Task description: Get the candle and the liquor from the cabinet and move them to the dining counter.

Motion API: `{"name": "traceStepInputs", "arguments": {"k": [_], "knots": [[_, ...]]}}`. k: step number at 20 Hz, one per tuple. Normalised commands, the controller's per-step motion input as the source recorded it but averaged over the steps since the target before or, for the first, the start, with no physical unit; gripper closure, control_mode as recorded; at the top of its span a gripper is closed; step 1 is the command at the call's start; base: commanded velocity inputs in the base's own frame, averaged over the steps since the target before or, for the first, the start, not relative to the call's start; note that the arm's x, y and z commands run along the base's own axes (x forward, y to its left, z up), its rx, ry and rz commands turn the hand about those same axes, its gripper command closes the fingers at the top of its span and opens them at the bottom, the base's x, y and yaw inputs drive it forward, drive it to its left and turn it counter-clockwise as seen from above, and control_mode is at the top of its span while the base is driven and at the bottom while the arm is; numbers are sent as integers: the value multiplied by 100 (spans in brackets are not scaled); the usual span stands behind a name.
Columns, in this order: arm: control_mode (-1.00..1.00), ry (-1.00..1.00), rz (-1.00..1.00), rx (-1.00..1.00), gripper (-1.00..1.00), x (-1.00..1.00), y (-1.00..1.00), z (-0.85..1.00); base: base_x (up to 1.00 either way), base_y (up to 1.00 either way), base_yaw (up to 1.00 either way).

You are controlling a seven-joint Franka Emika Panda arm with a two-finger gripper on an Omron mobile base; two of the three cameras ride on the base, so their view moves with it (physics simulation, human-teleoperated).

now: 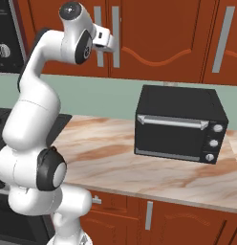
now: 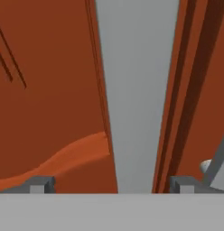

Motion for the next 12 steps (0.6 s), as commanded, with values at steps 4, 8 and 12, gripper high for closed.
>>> {"name": "traceStepInputs", "arguments": {"k": [4, 8, 12], "knots": [[-100, -3, 0, 0, -100, 39, -12, -9, 0, 0, 0], [-100, -3, 2, -1, -100, 38, -15, -11, 0, 0, 0], [-100, -11, 1, -4, -100, 39, -5, -11, 0, 0, 0]]}}
